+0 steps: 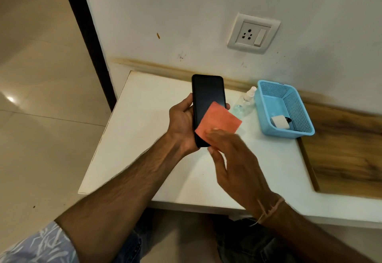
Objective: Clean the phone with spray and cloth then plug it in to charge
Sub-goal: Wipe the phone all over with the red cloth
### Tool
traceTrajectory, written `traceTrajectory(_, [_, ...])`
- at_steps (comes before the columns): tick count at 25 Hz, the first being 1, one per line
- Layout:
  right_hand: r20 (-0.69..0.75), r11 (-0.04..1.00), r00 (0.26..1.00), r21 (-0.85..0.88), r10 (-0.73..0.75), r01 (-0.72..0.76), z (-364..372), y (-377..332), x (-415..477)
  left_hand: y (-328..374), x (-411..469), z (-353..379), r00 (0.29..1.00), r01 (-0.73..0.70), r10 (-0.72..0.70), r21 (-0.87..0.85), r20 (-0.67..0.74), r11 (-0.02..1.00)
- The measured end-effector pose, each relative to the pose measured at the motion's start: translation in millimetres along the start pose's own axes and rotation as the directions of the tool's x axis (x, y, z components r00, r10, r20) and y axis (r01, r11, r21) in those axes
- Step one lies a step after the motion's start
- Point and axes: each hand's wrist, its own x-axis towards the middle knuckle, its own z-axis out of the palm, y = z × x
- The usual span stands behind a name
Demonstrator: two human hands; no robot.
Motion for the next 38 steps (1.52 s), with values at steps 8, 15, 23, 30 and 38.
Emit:
traceTrajectory(8, [0.084,0.993,0.990,-0.024,0.114,-0.113,-2,19,28,-5,3,0,1.000,-0.003,0.003,0.045,0.014,0.999])
traceTrajectory(15, [0.054,0.996,0.998,-0.091,-0.013,0.018,-2,29,-26,-8,5,1,0.998,0.010,-0.011,0.019,0.055,1.000])
traceTrajectory(23, [-0.012,0.960,0.999,-0.274,0.049,-0.051,-12,45,8,-15,5,2,0.998,-0.040,0.043,0.079,-0.035,0.996])
traceTrajectory(30, [0.064,0.969,0.998,-0.247,-0.011,0.026,-8,24,-6,-13,3,3,0.997,-0.061,0.065,0.101,-0.033,0.993])
traceTrajectory(38, [0.111,0.950,0.994,-0.307,-0.024,0.057,-22,31,8,-16,5,3,0.994,-0.067,0.075,0.099,-0.083,0.993])
